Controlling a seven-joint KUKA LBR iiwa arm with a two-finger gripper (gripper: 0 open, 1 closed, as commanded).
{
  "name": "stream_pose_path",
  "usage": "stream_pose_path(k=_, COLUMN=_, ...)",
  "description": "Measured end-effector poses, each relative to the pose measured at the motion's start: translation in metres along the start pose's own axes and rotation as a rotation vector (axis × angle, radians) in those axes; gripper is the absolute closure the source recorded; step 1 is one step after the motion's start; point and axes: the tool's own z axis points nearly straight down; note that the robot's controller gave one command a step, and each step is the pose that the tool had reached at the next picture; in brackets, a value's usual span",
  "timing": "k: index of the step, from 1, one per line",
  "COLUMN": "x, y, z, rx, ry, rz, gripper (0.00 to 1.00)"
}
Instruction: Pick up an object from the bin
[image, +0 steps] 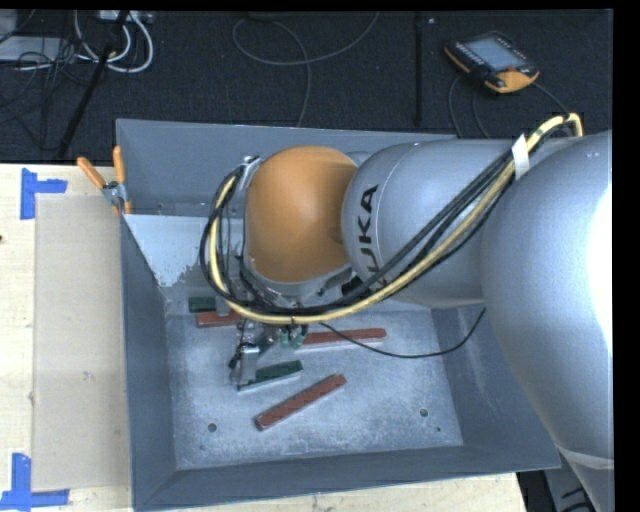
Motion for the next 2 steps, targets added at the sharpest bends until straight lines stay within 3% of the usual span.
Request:
stream_pose_path(k=1, x=-0.006, y=-0.034, z=0.054, rx=0.003, ry=0.001, rz=-0.183, gripper=0.00)
stream_pose_path(k=2, x=-0.011, y=-0.048, z=0.081, rx=0.002, ry=0.005, rz=-0.220, gripper=1.00)
